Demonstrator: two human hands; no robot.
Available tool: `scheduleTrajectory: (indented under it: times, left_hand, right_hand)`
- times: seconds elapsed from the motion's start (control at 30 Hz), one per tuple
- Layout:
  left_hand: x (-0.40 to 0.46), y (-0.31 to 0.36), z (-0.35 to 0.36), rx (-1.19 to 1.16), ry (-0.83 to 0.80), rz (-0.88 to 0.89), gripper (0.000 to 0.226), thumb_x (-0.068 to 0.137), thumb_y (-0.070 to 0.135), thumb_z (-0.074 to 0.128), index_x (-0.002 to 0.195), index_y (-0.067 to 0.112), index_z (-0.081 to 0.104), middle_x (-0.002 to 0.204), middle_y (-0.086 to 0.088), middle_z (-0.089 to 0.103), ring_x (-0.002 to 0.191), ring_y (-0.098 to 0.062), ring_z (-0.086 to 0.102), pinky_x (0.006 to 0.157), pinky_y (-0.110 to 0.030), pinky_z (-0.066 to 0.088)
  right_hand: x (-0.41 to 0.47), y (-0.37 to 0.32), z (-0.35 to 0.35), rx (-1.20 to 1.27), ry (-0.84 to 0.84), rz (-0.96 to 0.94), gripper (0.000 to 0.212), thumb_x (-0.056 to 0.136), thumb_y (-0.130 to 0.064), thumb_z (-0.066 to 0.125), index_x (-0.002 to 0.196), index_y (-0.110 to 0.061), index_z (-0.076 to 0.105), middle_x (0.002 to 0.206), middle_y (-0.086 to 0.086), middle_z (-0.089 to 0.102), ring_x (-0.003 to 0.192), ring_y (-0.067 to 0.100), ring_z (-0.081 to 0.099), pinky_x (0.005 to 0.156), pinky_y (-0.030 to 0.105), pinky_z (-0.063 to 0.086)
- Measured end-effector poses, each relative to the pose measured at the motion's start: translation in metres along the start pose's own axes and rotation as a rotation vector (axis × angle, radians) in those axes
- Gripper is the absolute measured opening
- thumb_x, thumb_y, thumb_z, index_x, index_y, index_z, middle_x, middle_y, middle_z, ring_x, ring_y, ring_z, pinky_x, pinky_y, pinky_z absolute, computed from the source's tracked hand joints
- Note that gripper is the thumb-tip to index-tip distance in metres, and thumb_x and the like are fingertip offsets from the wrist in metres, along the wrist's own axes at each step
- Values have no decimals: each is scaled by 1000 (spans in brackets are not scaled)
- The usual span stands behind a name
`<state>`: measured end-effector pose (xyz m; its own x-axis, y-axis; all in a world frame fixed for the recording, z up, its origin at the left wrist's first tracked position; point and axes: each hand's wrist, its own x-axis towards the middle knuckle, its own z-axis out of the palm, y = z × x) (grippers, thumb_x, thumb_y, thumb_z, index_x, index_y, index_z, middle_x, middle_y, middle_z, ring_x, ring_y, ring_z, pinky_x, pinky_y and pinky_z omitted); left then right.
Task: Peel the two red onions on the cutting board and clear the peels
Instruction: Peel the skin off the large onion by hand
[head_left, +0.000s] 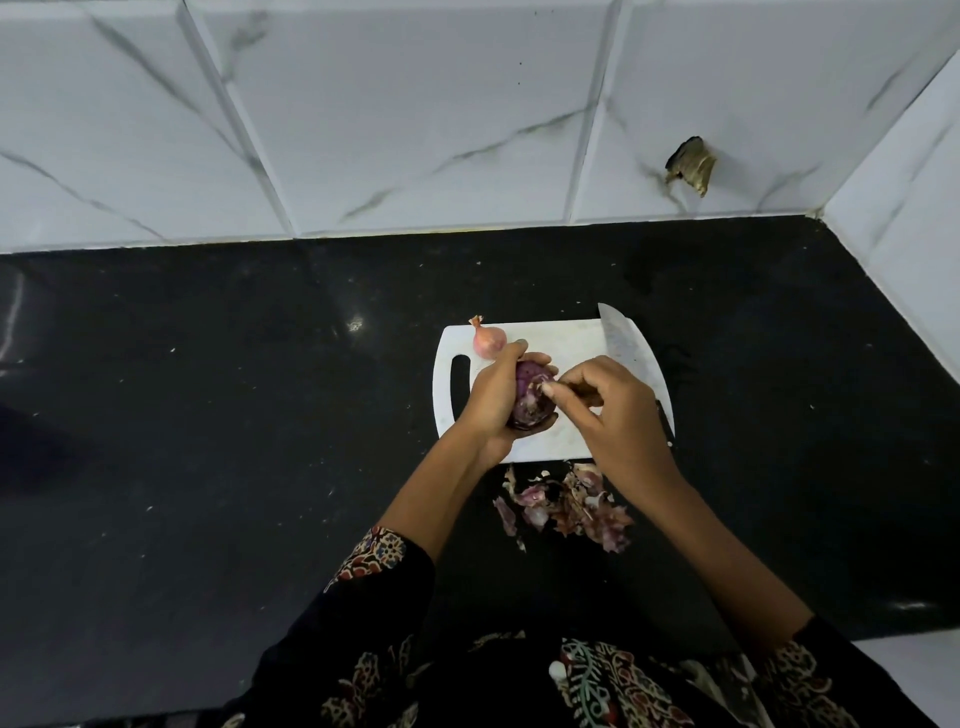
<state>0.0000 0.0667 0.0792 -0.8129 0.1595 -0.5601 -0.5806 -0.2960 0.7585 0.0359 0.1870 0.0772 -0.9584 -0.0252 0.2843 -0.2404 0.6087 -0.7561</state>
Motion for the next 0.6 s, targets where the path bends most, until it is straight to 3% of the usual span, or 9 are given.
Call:
scheduleTrajectory:
  times: [0.1, 0.23, 0.33, 0.6]
  left_hand:
    - [0, 1, 0, 13, -8, 6, 34, 97, 36, 43, 75, 18, 60, 72, 0, 64, 67, -13, 58, 65, -28, 50]
    - [0, 2, 1, 61, -2, 38, 35, 98, 36, 42, 73, 17, 60, 69, 1, 62, 63, -13, 56, 62, -26, 50]
    - [2, 2, 1, 114, 14, 69, 36, 98, 36, 42, 74, 16, 60, 70, -1, 61, 63, -13, 57, 60, -26, 50]
    - [2, 5, 2, 169, -3, 135, 35, 98, 35, 43, 77, 14, 61, 72, -7, 61, 65, -19, 54, 62, -29, 46]
  right_hand:
    - [0, -3, -1, 5, -2, -44, 8, 81, -9, 70, 89, -6, 68, 84, 1, 62, 74, 11, 61, 68, 15, 49]
    - [3, -2, 0, -84, 19, -153, 8, 79, -7, 70, 87, -5, 72, 81, 6, 67, 72, 16, 63, 64, 26, 53]
    - [3, -1, 1, -198, 4, -242, 9, 79, -11, 66, 83, -5, 72, 76, 6, 67, 66, 17, 63, 59, 26, 50]
    - [10, -4, 0, -178, -8, -230, 9, 77, -13, 61, 74, -5, 65, 73, 5, 63, 62, 18, 58, 55, 39, 52]
